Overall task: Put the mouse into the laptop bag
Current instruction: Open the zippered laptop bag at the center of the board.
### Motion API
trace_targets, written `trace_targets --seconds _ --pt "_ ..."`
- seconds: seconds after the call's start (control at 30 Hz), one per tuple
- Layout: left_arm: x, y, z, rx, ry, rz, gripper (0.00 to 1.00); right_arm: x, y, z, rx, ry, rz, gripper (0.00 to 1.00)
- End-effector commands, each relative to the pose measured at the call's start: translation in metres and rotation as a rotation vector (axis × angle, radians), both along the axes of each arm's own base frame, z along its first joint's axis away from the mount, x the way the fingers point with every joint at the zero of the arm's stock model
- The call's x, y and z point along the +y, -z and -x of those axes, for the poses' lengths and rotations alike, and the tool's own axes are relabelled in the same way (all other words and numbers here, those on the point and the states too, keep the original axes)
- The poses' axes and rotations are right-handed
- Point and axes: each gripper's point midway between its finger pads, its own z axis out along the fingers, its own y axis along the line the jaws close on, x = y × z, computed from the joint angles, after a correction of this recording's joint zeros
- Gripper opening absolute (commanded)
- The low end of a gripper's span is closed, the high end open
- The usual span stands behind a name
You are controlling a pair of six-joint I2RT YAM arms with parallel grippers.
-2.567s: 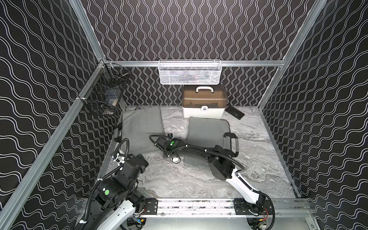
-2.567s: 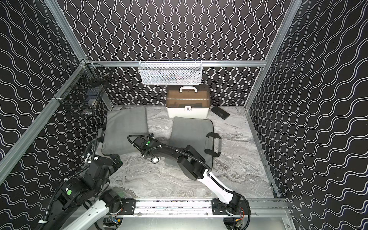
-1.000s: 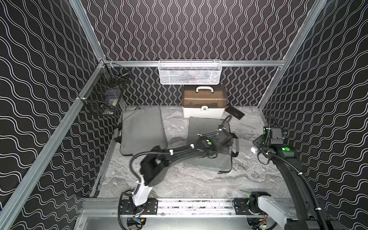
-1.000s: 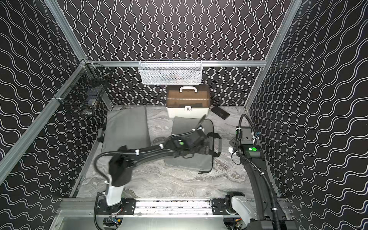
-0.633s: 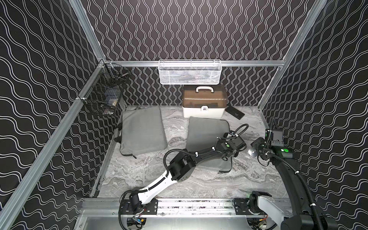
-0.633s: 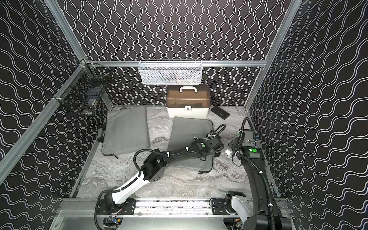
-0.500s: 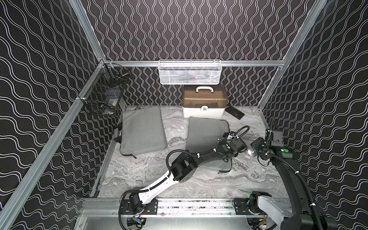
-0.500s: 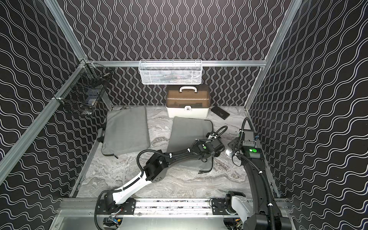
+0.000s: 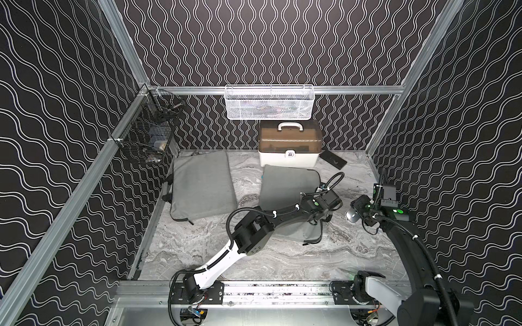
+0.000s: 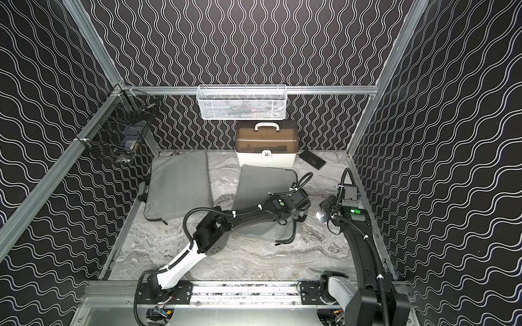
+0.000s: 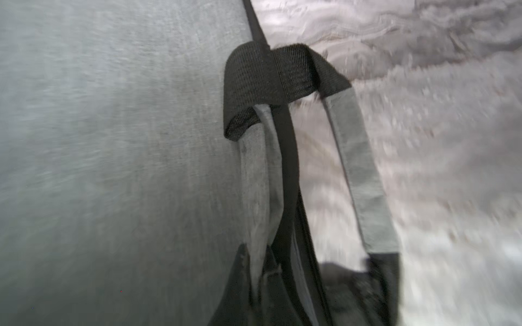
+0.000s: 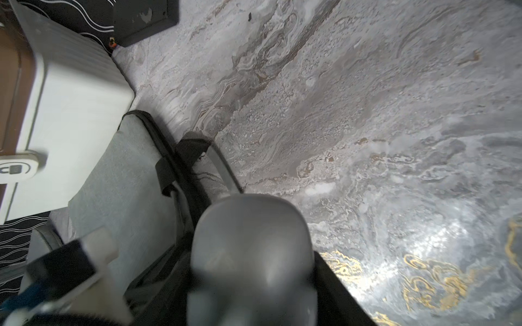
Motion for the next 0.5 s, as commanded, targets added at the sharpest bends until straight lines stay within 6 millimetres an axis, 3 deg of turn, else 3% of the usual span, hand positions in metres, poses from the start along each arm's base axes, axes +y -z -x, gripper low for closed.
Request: trace_targets --seconds 0.0,0.07,0.13,0.3,0.47 --pt "0.007 -0.105 0.011 -0.089 0.033 0.159 0.0 0.016 -0.006 -0.033 -0.11 -0.083 -0.073 0.55" --pt "0.016 -0.124 0.018 -0.096 0.044 0.176 0.0 0.026 0.002 -0.046 -0.119 -0.129 -0.117 0.55" --pt "0.019 -0.13 0.024 -0.094 0.051 0.191 0.0 0.034 0.013 -0.057 -0.117 -0.16 -0.167 0.54" --pt "0.02 -0.133 0.029 -0.079 0.062 0.221 0.0 0.061 0.035 -0.08 -0.121 -0.239 -0.24 0.54" --pt "0.017 -0.131 0.031 -0.062 0.07 0.233 0.0 0.075 0.062 -0.106 -0.064 -0.276 -0.248 0.54"
